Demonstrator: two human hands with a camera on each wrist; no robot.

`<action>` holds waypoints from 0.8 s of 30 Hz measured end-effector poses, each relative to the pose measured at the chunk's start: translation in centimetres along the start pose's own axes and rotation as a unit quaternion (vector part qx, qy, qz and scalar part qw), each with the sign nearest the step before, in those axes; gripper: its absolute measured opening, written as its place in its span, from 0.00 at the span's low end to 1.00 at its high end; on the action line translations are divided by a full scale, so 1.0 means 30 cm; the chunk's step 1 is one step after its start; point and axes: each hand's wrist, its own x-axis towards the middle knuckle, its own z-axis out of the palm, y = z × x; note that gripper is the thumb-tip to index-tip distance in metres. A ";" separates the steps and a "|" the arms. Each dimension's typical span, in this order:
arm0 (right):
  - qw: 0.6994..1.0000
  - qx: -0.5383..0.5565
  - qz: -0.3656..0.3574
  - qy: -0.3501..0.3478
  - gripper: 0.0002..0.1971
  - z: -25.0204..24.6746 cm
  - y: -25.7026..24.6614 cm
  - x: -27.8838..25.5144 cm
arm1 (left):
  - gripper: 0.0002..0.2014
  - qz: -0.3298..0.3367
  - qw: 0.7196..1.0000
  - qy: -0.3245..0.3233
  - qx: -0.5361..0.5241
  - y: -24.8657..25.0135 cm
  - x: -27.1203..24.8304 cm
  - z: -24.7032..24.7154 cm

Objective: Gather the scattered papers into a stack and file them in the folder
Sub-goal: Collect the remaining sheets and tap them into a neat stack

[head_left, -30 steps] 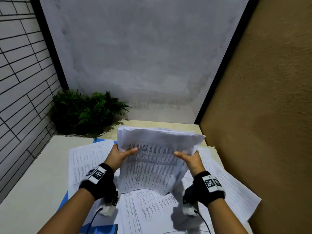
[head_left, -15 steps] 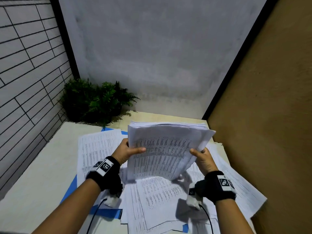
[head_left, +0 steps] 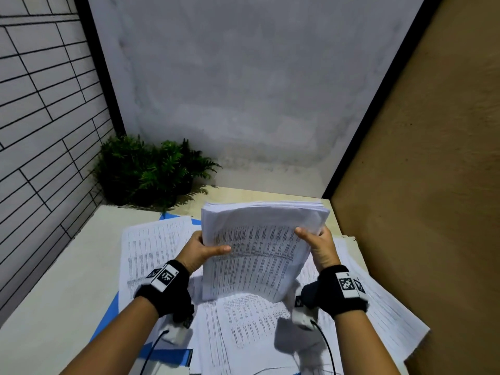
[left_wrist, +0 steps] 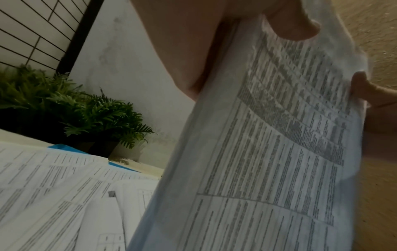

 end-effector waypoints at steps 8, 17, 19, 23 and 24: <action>1.000 -0.022 -0.019 -0.007 0.35 0.068 -0.005 0.017 | 0.39 0.027 0.998 0.050 -0.036 0.018 0.025 0.013; 0.996 -0.061 0.049 -0.045 0.38 0.045 0.102 -0.022 | 0.32 -0.004 0.999 0.031 -0.015 -0.023 -0.003 -0.008; 0.997 -0.052 0.030 -0.048 0.26 0.038 0.074 -0.008 | 0.19 -0.004 0.999 0.033 -0.026 0.009 0.008 -0.025; 0.990 -0.093 0.067 -0.082 0.17 0.050 0.139 -0.022 | 0.11 -0.035 0.997 0.039 -0.053 -0.041 0.003 -0.019; 0.984 -0.134 0.090 -0.079 0.14 0.058 0.179 -0.026 | 0.12 -0.070 0.995 0.045 -0.063 -0.080 -0.004 -0.018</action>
